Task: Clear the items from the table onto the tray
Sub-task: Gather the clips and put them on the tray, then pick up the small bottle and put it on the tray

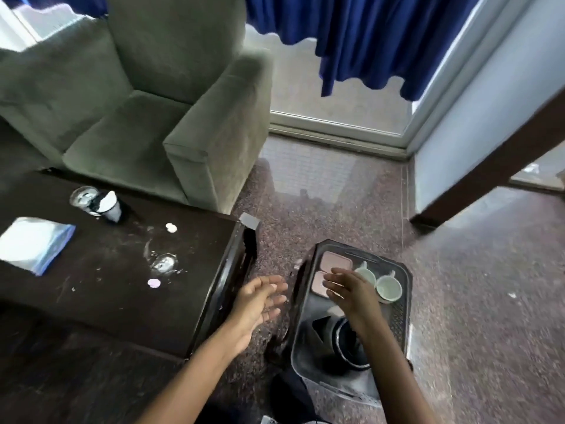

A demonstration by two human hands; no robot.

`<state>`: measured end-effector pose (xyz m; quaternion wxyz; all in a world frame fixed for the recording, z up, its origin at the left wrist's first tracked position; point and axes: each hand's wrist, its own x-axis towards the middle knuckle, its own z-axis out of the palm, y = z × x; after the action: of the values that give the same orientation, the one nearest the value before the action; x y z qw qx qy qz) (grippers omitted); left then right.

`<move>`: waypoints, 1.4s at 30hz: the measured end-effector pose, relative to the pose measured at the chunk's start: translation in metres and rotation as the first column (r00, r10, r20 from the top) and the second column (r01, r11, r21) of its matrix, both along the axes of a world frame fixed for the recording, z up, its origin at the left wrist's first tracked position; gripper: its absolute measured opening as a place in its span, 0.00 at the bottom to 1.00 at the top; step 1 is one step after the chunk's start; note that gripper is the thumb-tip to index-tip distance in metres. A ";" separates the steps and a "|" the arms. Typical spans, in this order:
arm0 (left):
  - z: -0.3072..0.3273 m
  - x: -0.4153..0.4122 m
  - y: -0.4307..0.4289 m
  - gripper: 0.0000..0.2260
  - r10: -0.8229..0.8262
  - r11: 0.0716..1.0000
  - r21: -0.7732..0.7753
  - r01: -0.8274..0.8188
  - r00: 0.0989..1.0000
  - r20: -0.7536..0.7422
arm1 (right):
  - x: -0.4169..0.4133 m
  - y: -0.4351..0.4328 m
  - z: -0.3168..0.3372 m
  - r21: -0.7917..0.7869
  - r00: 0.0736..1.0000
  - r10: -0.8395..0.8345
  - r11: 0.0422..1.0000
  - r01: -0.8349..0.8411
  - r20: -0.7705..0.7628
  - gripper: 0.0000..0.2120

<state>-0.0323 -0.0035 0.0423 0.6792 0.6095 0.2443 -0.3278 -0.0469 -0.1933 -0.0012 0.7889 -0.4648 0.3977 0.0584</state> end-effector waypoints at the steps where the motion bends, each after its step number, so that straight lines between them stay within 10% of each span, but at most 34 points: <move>1: 0.000 -0.001 0.013 0.08 0.023 1.000 -0.010 -0.023 1.000 0.007 | 0.005 0.018 0.005 0.034 1.000 0.027 0.999 -0.027 0.003 0.09; 21: 0.005 -0.049 0.409 0.09 0.469 0.882 -0.091 -0.463 0.881 0.059 | 0.004 0.435 0.001 0.206 0.782 0.588 0.808 -0.552 -0.207 0.09; 34: -0.015 0.073 0.464 0.10 0.302 0.953 -0.024 -0.302 0.953 -0.007 | 0.113 0.487 -0.105 -0.080 0.886 0.310 0.931 -0.357 -0.345 0.11; 42: -0.051 0.169 0.478 0.10 0.144 0.988 0.055 -0.141 0.988 -0.060 | 0.176 0.496 -0.214 -0.166 0.798 0.232 0.910 -0.380 -0.555 0.13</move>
<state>0.1365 0.4741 -0.0086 0.6773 0.5965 0.3171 -0.2915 0.1288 0.3029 -0.2155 0.5595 -0.5922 0.5203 0.2561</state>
